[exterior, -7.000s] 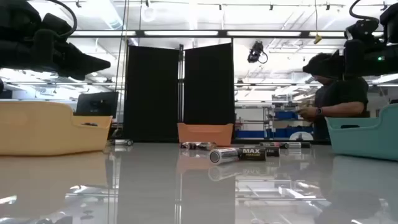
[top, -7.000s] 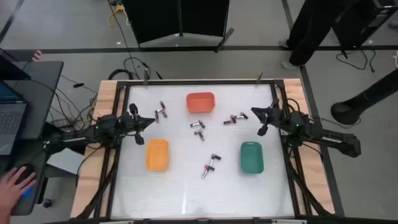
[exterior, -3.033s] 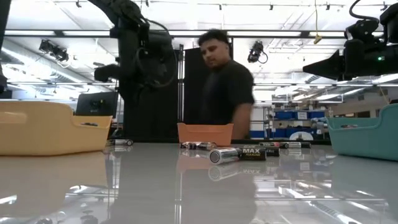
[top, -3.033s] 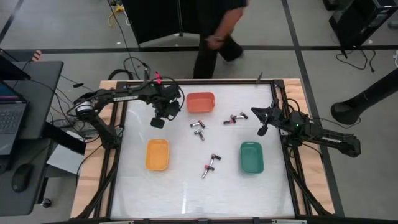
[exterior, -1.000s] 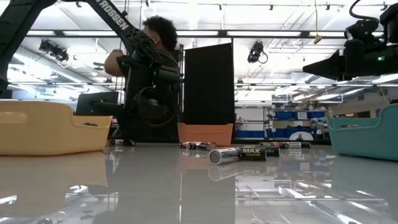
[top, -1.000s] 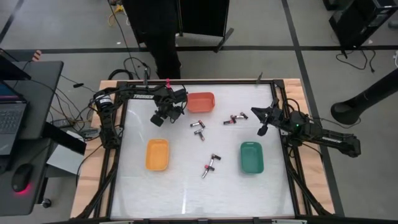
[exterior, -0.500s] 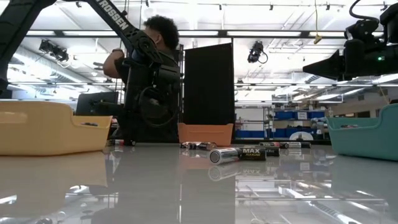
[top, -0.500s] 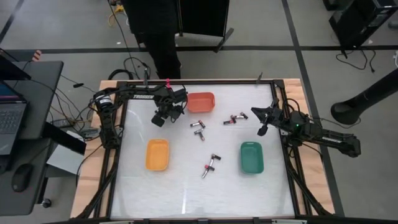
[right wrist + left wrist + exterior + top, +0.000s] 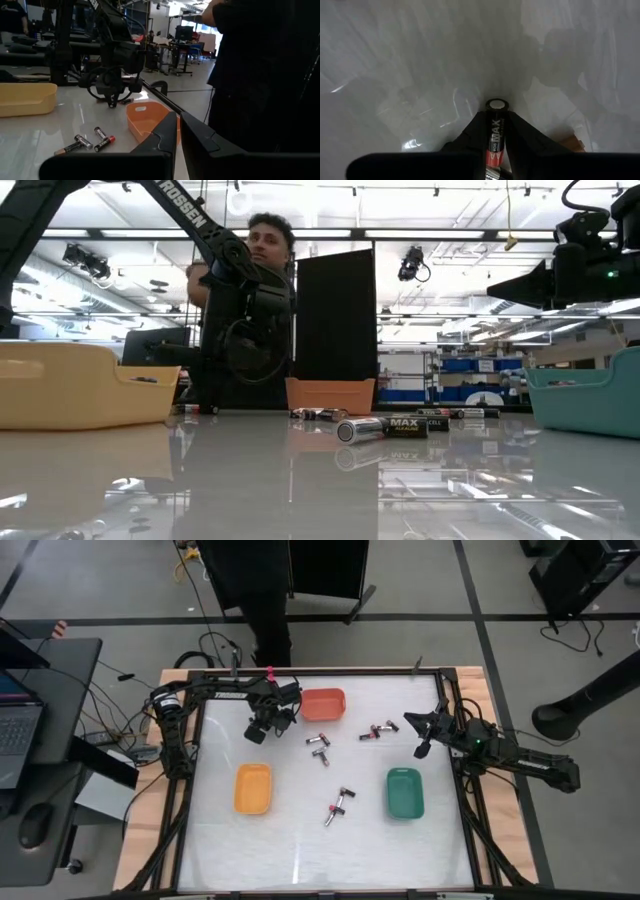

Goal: Sort batteries
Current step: Put the red battery into the yellow bin

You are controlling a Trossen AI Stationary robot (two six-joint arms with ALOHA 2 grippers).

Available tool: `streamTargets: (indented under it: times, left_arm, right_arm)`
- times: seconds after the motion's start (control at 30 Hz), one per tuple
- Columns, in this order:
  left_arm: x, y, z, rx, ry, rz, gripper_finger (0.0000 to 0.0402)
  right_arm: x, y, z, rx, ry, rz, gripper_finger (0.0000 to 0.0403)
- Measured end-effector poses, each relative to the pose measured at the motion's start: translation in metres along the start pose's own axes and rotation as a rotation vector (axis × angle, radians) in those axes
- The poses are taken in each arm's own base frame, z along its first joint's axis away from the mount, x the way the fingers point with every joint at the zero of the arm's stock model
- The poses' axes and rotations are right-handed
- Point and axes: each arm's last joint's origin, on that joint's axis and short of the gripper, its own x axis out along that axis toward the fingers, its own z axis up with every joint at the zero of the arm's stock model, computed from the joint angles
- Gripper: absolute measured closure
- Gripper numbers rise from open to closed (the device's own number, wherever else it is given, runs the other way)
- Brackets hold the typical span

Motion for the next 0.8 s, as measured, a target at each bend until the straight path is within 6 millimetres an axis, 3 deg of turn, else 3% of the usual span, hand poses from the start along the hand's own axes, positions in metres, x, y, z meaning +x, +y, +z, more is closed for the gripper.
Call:
streamTargets:
  times: [0.43,0.67,0.8]
  left_arm:
    - [-0.025,0.005,0.016,-0.066,-0.083,-0.044,0.035]
    - [-0.056,-0.006,0.029,-0.1,-0.074,-0.061,0.0351]
    - [-0.079,-0.022,0.038,-0.145,-0.122,-0.038,0.0351]
  right_arm:
    - [0.0,0.0,0.0,0.0,0.0,0.0,0.0368]
    - [0.0,0.0,0.0,0.0,0.0,0.0,0.0368]
    - [0.0,0.0,0.0,0.0,0.0,0.0,0.0368]
